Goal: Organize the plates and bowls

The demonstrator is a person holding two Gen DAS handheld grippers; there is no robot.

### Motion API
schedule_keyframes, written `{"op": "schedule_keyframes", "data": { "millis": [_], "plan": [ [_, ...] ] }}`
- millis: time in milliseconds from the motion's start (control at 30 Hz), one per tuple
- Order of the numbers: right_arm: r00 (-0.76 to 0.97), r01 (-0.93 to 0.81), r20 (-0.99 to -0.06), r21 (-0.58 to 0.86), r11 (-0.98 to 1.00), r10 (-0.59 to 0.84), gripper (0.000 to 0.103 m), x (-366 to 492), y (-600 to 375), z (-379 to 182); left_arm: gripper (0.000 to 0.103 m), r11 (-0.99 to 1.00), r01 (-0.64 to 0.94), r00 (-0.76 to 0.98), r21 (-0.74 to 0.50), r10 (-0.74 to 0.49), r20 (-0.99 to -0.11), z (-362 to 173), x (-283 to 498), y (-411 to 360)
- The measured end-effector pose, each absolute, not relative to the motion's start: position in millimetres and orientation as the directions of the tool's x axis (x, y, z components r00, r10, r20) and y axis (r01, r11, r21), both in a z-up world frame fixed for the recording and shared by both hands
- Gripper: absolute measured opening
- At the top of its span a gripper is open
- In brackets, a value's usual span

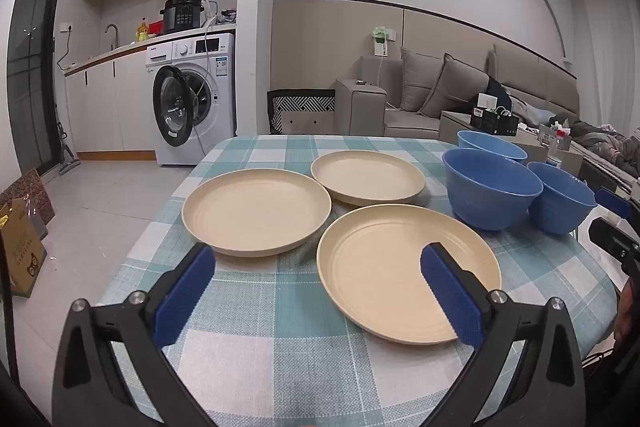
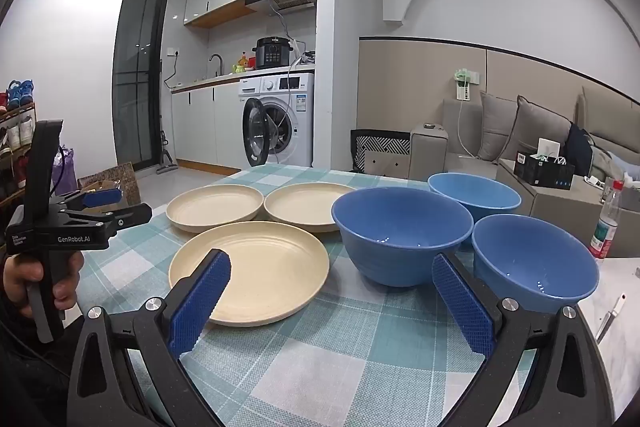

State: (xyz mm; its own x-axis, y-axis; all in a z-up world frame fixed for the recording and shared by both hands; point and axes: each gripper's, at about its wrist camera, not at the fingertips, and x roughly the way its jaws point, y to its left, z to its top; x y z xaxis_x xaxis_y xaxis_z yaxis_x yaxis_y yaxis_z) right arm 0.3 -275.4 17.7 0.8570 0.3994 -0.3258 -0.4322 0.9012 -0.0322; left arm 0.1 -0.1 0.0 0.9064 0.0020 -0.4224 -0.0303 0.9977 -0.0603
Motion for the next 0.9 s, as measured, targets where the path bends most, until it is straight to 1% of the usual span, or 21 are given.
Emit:
{"op": "schedule_keyframes", "data": {
  "millis": [533, 900],
  "plan": [
    [0.856, -0.431, -0.334, -0.034, 0.902, 0.396, 0.103, 1, -275, 18, 0.103, 0.998, -0.029, 0.907, -0.062, 0.0, -0.421, 1, -2, 11],
    [0.855, -0.431, -0.334, -0.035, 0.902, 0.396, 0.103, 0, -275, 18, 0.103, 0.998, -0.029, 0.906, -0.058, 0.001, -0.424, -2, 1, 0]
  ]
}}
